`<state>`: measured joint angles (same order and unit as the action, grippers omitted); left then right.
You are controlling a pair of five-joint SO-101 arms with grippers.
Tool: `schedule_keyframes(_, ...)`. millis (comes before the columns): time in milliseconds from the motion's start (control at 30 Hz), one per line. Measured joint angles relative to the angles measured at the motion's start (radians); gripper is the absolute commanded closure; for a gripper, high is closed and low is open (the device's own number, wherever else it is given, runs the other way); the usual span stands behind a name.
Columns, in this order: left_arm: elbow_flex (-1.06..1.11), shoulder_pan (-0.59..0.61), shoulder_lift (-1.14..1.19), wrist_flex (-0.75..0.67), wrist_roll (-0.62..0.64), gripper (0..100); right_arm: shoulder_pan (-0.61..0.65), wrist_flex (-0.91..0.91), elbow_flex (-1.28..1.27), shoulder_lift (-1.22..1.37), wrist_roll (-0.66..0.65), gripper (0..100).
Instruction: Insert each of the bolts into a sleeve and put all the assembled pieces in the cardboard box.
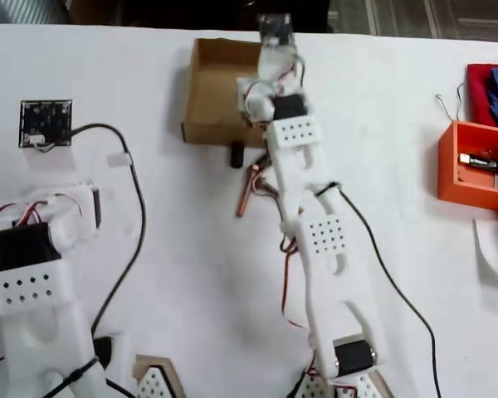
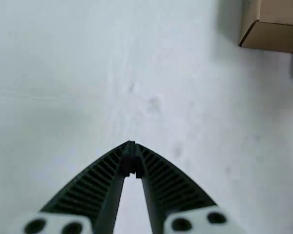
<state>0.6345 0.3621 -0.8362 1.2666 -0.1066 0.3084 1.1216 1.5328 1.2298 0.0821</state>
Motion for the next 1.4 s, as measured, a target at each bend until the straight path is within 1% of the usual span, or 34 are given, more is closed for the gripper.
schedule_keyframes(67, 0.000, 0.000, 0.000, 0.000, 0.000, 97, 0.000, 0.098, 0.066, -0.063, 0.000, 89.3)
schedule_keyframes(233, 0.000, 0.000, 0.000, -0.044, 0.000, 97, 0.000, 0.334, 0.091, -0.221, 0.000, 89.3)
schedule_keyframes(367, 0.000, 0.000, 0.000, -0.083, 0.000, 97, 0.000, 0.497, 0.094, -0.270, 0.000, 89.3)
schedule_keyframes(467, 0.000, 0.000, 0.000, -0.091, 0.000, 97, 0.000, 0.606, 0.094, -0.282, 0.048, 89.3)
schedule_keyframes(533, 0.000, 0.000, 0.000, -0.091, 0.000, 97, 0.006, 0.621, 0.086, -0.282, 0.080, 89.3)
schedule_keyframes(667, 0.000, 0.000, 0.000, -0.091, 0.000, 97, 0.041, 0.624, -0.008, -0.282, 0.123, 89.3)
schedule_keyframes(900, 0.002, 0.000, 0.000, -0.091, 0.000, 97, 0.152, 0.624, -0.344, -0.428, 0.147, 89.3)
schedule_keyframes(1067, 0.074, 0.002, 0.000, -0.140, 0.000, 97, 0.157, 0.624, -0.516, -0.463, 0.227, 89.3)
schedule_keyframes(1167, 0.124, 0.000, 0.000, -0.183, 0.000, 97, 0.163, 0.611, -0.525, -0.431, 0.238, 89.0)
schedule_keyframes(1267, 0.127, 0.002, 0.000, -0.193, 0.000, 97, 0.164, 0.572, -0.522, -0.367, 0.238, 89.0)
schedule_keyframes(1400, 0.130, 0.000, 0.000, -0.195, 0.000, 97, 0.161, 0.543, -0.445, -0.293, 0.190, 88.9)
